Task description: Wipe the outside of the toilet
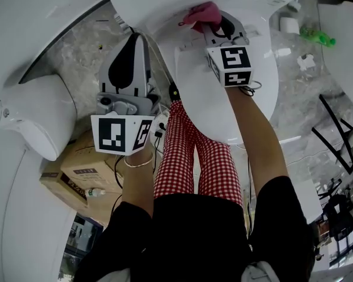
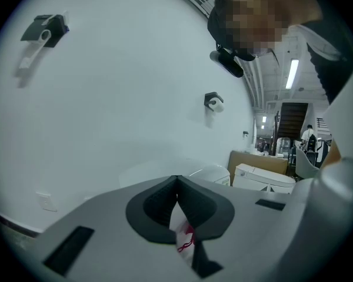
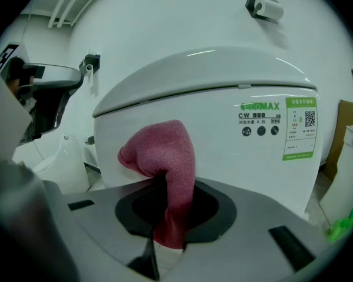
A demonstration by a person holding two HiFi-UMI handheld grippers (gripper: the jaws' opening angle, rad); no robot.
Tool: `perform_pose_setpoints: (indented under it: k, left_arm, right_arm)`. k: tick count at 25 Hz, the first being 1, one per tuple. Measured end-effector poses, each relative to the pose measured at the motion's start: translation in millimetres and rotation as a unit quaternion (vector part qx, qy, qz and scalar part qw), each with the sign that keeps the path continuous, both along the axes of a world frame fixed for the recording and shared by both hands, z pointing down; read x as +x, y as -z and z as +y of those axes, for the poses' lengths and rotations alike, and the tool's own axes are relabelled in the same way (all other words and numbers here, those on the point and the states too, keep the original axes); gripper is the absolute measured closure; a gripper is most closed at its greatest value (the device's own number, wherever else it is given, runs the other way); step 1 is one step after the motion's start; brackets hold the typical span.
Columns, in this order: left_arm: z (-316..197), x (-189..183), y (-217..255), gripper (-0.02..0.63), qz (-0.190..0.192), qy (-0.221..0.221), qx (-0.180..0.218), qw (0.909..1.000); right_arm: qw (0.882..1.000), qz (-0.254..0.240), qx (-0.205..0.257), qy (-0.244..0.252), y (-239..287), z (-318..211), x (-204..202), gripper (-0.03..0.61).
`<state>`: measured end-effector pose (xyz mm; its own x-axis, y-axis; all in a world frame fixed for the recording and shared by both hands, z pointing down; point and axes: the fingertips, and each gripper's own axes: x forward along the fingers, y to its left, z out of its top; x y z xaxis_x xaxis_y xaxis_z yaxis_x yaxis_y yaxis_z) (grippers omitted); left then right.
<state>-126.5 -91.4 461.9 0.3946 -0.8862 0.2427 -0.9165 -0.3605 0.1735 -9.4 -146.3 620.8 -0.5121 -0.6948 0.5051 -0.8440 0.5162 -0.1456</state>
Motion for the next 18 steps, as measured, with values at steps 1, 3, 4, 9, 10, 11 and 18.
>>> perform_pose_setpoints:
  k: [1,3,4,9,10,11,18]
  left_arm:
    - [-0.9,2.9,-0.3,0.611,0.000,-0.003,0.000,1.0000]
    - [-2.5,8.0,-0.5,0.609,0.000,-0.006,-0.001,1.0000]
    - [-3.4,10.6,-0.2,0.610,0.000,-0.008,-0.001,1.0000]
    - [-9.1,22.5,1.8,0.610,0.000,-0.016,0.001,0.9999]
    - [-9.9,25.2,1.9,0.611,-0.001,-0.018,0.001,0.9998]
    - [-10.8,28.1,2.1,0.609,-0.001,-0.021,0.001,0.9998]
    - [-18.7,49.6,2.3,0.610,-0.004,-0.049,0.003,0.9988]
  right_arm:
    - [1.000,0.000,0.001,-0.002,0.1,-1.2,3.0,0.492]
    - [1.000,-0.001,0.001,-0.010,0.3,-3.3,10.2,0.492]
    - [1.000,-0.001,0.000,-0.014,0.2,-4.2,14.4,0.492]
    - [1.000,0.008,0.002,-0.029,-0.3,-11.0,35.7,0.492]
    - [0.999,0.010,0.002,-0.032,-0.3,-12.0,39.7,0.492]
    - [0.999,0.011,0.002,-0.035,-0.3,-13.1,43.7,0.492]
    - [0.997,0.019,-0.001,-0.081,-3.5,-24.2,85.6,0.492]
